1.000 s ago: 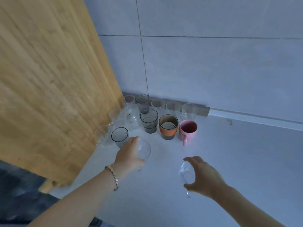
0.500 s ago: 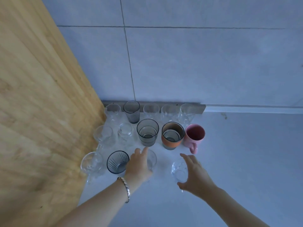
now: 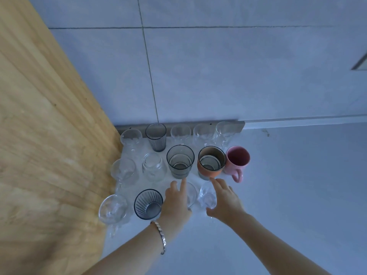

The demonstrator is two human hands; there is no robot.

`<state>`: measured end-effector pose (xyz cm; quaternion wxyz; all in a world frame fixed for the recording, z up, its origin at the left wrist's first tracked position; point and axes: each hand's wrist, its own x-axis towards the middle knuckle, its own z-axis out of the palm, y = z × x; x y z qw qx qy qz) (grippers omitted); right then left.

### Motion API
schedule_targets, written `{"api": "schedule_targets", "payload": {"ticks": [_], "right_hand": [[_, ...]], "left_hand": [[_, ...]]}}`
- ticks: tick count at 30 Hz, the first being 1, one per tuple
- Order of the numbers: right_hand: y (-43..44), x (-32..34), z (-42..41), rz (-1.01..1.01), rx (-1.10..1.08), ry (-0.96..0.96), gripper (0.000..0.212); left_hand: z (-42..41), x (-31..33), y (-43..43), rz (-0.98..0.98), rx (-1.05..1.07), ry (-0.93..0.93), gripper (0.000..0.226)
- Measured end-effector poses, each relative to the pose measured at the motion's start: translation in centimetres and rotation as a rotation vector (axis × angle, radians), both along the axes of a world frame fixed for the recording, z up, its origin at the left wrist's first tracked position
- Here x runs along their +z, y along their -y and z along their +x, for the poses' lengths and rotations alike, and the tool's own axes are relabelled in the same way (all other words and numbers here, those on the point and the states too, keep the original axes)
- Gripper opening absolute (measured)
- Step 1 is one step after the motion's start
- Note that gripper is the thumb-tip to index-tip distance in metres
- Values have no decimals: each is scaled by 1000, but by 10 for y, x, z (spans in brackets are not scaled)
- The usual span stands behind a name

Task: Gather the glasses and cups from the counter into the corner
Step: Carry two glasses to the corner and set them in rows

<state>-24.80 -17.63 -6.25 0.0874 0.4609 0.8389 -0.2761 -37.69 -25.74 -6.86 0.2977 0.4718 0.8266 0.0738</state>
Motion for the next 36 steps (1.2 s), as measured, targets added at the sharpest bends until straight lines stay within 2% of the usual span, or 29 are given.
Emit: {"api": "schedule_targets", "payload": {"ticks": [4,7,9,12,16,23,32,36], "right_hand": [[-2,2,1,-10,13,20,99],[-4,6,10,-97,-34,-9,103],[-8,11,27,-150,-59,26,90],[-19,20,68,-192,-66,130,57],[-33,28,146,-252,-155,231,47],[-34,57,344,-283,-420,328,50],[11,116,645,-254,-723,486,43],[41,137,754,-224,-911,488,41]], "left_hand": [[-4,1,-1,-26,-47,-27,87],[0,11,1,-43,-104,-122,91],[5,25,-1,29,-138,-152,85],[24,51,-11,175,-192,-66,70],[78,74,-44,82,-369,-57,35],[252,95,-116,-22,-803,-92,40],[547,115,-168,16,-988,9,35],[660,118,-179,11,-1088,24,24]]}}
